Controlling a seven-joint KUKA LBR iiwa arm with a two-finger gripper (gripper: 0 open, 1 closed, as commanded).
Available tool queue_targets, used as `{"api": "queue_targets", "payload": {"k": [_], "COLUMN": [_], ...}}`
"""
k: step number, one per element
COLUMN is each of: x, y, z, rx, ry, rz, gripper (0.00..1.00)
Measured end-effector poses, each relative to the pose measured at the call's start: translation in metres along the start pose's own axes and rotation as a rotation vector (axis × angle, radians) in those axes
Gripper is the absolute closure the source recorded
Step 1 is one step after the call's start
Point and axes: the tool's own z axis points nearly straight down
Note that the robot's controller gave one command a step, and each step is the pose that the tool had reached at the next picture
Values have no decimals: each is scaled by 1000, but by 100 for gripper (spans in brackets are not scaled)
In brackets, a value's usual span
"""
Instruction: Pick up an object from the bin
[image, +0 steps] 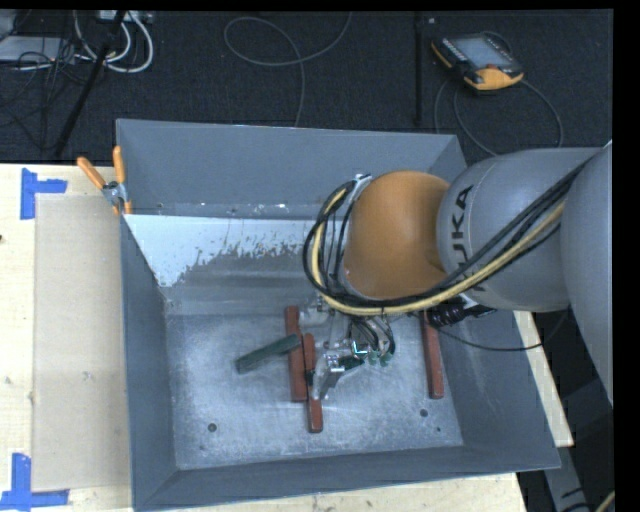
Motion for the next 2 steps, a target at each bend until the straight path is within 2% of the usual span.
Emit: {"api": "queue_targets", "payload": {"k": [1, 2], "x": [-2, -15], "y": [0, 14], "z": [-4, 21], "rx": [-1, 1], "ry": [-7, -12], "rz": [2, -295], "gripper": [0, 0]}}
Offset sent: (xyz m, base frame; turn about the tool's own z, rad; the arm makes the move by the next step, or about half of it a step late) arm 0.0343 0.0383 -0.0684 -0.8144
